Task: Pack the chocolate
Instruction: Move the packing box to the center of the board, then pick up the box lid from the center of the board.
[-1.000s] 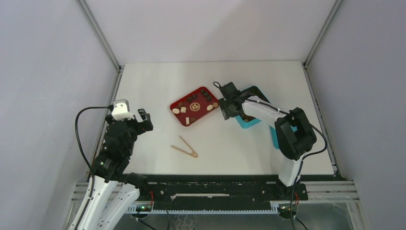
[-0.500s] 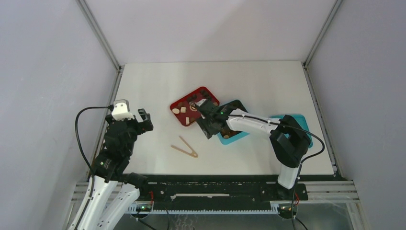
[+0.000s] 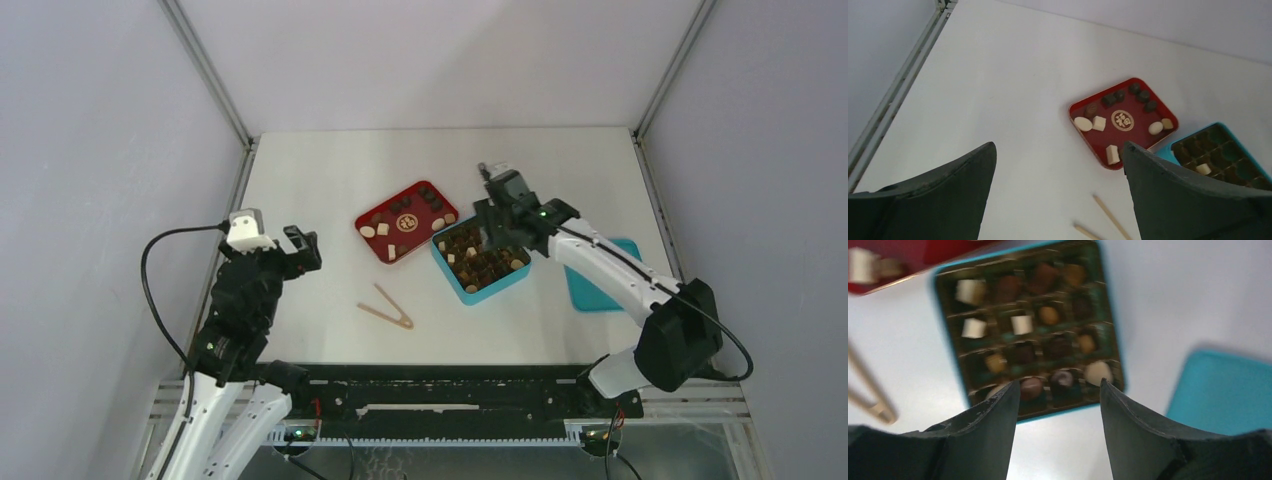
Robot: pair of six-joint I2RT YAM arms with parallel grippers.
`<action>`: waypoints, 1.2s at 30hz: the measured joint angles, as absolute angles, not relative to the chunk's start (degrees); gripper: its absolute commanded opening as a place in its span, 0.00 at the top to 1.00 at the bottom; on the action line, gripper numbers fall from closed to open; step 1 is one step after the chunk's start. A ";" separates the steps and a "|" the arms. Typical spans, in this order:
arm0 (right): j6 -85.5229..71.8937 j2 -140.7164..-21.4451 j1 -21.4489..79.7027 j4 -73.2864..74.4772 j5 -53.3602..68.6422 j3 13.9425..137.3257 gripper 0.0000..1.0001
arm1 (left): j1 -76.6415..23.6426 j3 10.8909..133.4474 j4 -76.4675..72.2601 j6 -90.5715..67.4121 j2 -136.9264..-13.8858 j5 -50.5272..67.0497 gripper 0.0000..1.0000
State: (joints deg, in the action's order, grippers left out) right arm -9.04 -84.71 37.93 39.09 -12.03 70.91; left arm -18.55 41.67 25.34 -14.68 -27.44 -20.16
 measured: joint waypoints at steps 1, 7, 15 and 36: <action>-9.50 -83.72 35.97 39.20 -12.78 69.91 0.32 | -18.55 41.67 25.04 -15.49 -27.27 -20.05 0.00; -13.04 -81.21 25.76 40.73 -15.44 63.59 0.33 | -18.55 41.67 24.29 -17.85 -25.17 -19.00 0.00; -17.04 -80.51 13.72 38.83 -12.45 53.89 0.35 | -18.55 40.64 19.46 -15.59 -17.28 -15.07 0.00; -22.46 -85.01 5.69 34.44 -8.80 47.72 0.43 | -18.55 37.80 17.10 -12.84 -17.93 -7.90 0.00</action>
State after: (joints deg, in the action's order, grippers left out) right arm -22.46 -85.01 5.69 34.44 -8.80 47.72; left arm -18.55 37.80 17.10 -12.84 -17.93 -7.90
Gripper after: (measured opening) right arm 0.564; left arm 0.996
